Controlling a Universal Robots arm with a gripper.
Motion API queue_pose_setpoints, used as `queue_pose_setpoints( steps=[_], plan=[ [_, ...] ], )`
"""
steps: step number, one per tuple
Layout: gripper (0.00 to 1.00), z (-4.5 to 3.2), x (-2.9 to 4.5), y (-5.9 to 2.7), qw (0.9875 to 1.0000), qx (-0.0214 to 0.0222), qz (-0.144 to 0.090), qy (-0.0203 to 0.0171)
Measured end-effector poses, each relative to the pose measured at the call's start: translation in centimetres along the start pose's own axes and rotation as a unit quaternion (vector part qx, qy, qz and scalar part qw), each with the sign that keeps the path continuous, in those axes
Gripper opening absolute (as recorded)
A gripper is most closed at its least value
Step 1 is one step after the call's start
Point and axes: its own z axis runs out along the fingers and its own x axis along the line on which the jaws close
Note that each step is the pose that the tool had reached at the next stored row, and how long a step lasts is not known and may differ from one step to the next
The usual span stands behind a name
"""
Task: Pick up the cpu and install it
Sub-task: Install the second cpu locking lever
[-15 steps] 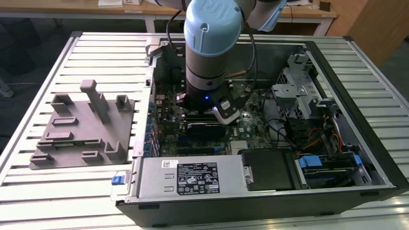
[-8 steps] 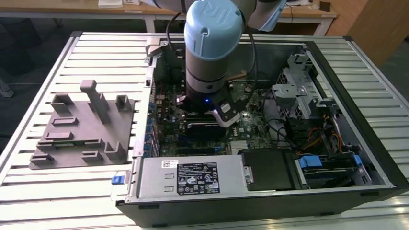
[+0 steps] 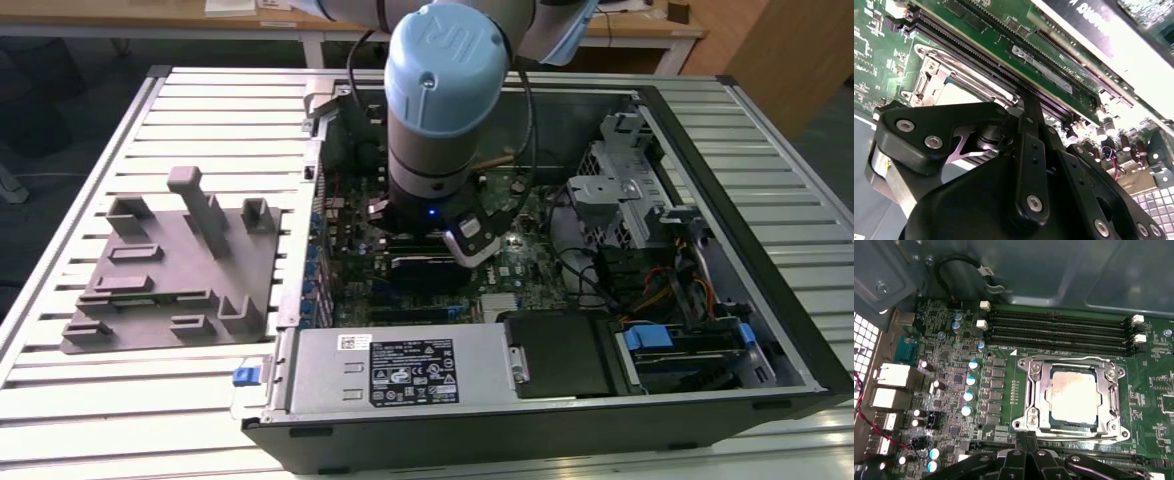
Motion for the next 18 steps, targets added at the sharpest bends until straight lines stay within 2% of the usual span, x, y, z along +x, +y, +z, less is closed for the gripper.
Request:
queue_pose_setpoints(
  steps=[15,18],
  plan=[
    [0.11,0.30,0.14,-0.09,1.0000,-0.0033,0.000,-0.0002],
    [0.11,0.30,0.16,-0.09,1.0000,-0.0069,0.000,-0.0004]
  ],
)
